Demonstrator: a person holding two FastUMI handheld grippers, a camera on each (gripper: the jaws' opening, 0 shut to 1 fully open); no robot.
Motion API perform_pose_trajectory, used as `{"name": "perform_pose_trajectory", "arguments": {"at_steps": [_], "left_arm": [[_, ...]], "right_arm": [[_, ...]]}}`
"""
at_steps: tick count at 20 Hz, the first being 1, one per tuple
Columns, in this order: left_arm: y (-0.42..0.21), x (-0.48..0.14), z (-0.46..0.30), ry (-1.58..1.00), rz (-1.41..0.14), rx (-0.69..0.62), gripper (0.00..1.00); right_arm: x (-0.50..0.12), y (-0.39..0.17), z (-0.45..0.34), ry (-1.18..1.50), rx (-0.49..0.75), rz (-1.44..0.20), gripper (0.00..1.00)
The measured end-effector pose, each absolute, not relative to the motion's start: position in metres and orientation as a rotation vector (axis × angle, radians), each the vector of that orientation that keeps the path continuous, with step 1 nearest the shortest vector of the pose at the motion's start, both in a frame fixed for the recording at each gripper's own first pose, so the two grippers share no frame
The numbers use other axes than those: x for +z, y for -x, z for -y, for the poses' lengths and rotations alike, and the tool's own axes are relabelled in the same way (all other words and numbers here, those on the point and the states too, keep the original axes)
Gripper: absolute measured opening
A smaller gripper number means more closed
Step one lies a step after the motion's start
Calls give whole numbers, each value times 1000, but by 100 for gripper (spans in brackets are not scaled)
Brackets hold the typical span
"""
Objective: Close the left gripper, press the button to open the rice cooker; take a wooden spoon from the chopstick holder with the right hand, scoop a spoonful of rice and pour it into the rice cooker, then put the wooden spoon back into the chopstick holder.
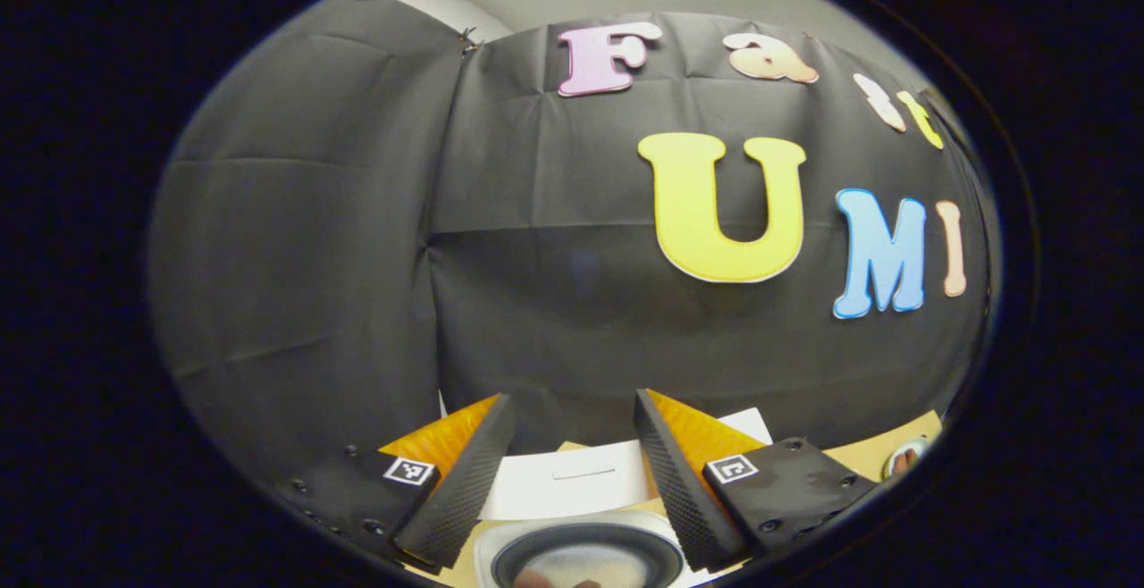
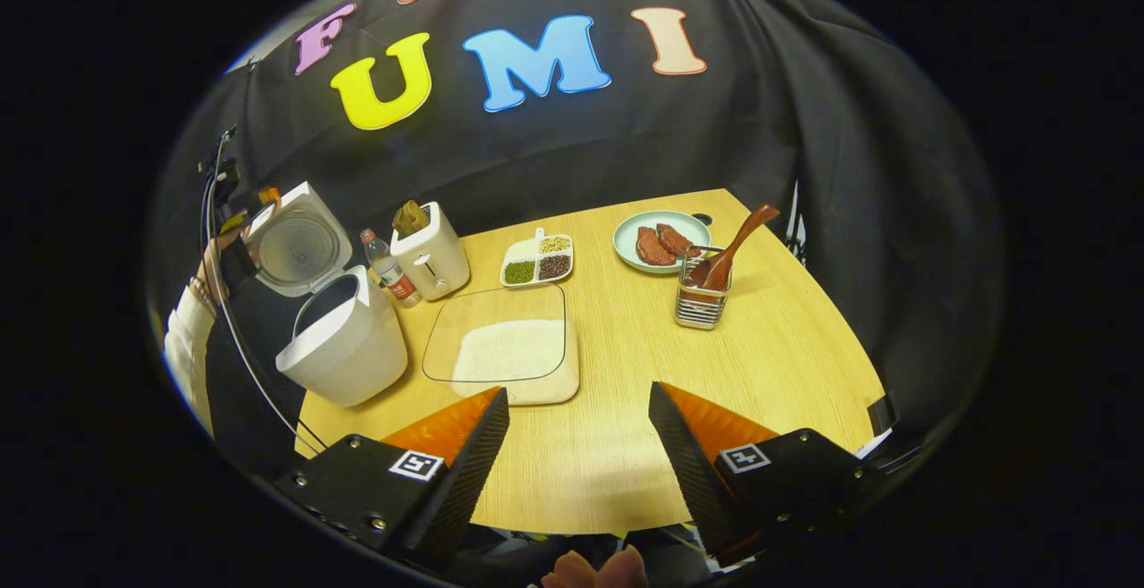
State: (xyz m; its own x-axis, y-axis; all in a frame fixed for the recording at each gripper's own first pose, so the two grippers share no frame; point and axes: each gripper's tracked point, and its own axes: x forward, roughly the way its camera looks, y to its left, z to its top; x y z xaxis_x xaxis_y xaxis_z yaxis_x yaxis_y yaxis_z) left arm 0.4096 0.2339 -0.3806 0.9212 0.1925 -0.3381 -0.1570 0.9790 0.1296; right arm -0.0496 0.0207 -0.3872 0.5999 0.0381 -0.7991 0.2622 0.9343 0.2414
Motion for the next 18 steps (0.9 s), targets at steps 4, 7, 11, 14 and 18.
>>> {"name": "perform_pose_trajectory", "arguments": {"at_steps": [4,7,11,14,18], "left_arm": [[-339,-405,-212,-84,-355,156,94],[-305,-433,-202,-63,-421,157,94],[-266,-479,-194,-17,-525,148,95],[-251,-510,-195,-7,-597,153,95],[-237,-550,-195,-21,-672,172,95]], "right_arm": [[-392,58,-25,-355,-118,-942,96],[-392,60,-28,-355,-108,-944,96],[-393,61,-32,-354,-103,-946,96],[-398,62,-36,-356,-96,-962,96],[-400,64,-51,-351,-73,-982,96]]}}
